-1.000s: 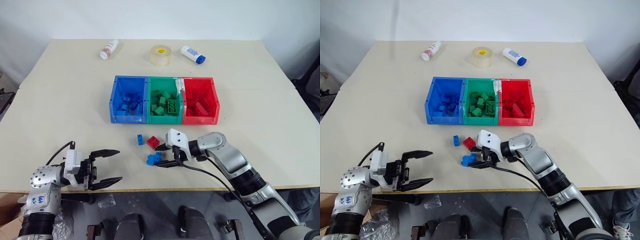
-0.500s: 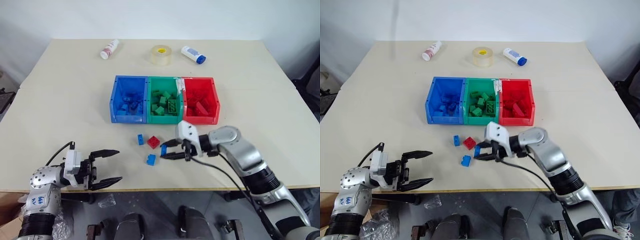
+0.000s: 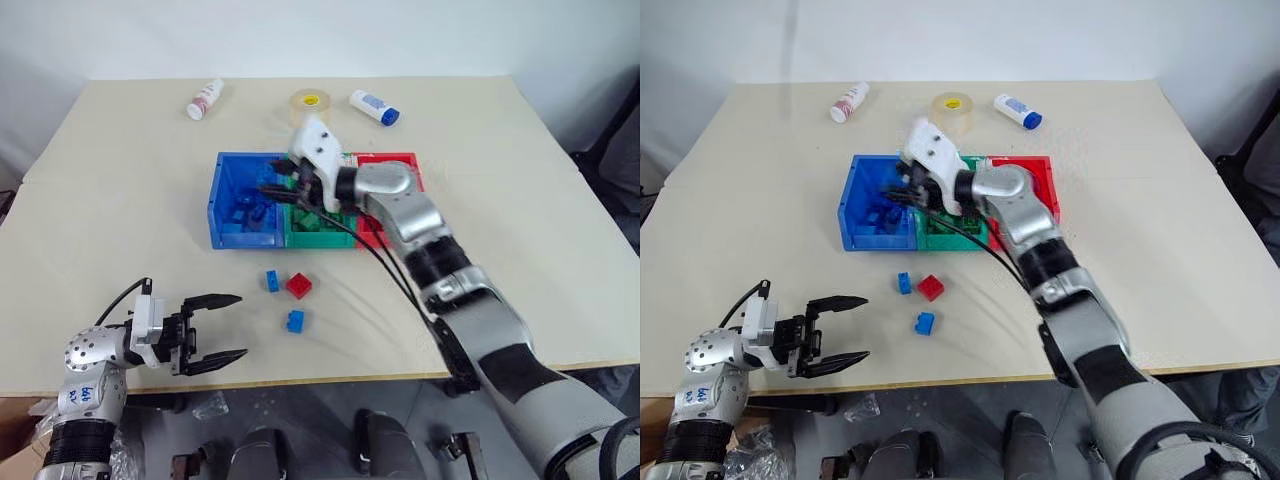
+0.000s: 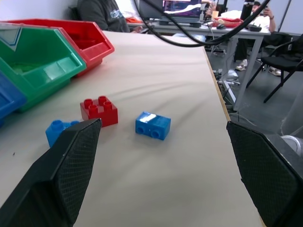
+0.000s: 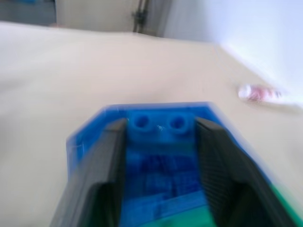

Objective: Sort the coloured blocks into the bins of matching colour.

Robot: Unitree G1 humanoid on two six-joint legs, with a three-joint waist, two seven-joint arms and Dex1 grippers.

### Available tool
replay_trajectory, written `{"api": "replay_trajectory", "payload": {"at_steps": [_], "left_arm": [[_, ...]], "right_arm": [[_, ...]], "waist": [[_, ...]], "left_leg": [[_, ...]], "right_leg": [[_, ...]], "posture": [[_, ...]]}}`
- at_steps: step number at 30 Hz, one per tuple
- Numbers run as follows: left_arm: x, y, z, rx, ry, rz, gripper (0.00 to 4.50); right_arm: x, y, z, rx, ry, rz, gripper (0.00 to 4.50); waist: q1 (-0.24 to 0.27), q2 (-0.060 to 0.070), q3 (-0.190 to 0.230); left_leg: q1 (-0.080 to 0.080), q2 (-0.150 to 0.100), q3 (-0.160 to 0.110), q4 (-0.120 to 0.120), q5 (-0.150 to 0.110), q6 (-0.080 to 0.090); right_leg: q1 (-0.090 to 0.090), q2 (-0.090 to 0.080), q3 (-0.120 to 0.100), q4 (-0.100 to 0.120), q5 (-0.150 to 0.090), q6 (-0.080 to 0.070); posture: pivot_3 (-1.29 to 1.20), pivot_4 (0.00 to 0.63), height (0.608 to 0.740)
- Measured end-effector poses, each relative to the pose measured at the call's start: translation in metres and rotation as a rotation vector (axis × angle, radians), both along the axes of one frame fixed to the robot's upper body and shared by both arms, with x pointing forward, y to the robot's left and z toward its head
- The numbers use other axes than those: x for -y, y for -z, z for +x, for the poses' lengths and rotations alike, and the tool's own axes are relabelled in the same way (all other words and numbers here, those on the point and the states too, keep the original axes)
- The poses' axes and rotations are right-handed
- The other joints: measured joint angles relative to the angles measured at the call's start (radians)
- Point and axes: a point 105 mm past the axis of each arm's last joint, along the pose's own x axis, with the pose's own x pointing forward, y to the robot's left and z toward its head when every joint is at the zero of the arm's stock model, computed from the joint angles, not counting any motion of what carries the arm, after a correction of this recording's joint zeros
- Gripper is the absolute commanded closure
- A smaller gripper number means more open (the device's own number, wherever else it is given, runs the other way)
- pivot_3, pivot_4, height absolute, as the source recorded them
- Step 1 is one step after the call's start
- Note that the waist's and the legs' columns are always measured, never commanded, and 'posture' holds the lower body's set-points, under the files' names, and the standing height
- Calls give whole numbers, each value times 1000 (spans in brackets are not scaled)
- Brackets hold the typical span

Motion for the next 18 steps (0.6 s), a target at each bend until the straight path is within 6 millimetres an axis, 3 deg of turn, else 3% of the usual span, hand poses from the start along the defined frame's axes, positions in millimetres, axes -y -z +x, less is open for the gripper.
{"api": "replay_trajectory", "payload": {"at_steps": [4, 8, 11, 14, 18], "left_arm": [[0, 0, 0, 0, -2, -2, 0], [0, 0, 0, -1, -3, -2, 0], [0, 1, 0, -2, -2, -3, 0], [2, 0, 1, -2, 4, -5, 0], [0, 2, 4, -16, 6, -9, 0]], "right_arm": [[1, 7, 5, -1, 22, 10, 27], [8, 21, 2, -25, -20, 3, 27], [25, 31, -1, -31, -53, -29, 27], [54, 46, -10, -56, -89, -80, 27], [98, 73, -41, -135, -165, -157, 27]], "waist": [[-2, 0, 0], [-10, 0, 0], [-8, 0, 0], [-4, 0, 0], [4, 0, 0]], "left_leg": [[0, 0, 0, 0, 0, 0], [0, 0, 0, 0, 0, 0], [0, 0, -1, 0, 0, 0], [0, 0, -1, 0, 0, 0], [0, 0, -1, 0, 0, 0]], "right_leg": [[0, 0, 0, 0, 0, 0], [0, 0, 0, 0, 0, 0], [0, 0, 0, 0, 0, 0], [1, 0, 0, -1, 0, 0], [1, 0, 0, -1, 0, 0]], "posture": [[0, 150, 740], [0, 150, 740], [0, 150, 740], [0, 150, 740], [0, 150, 740]]}}
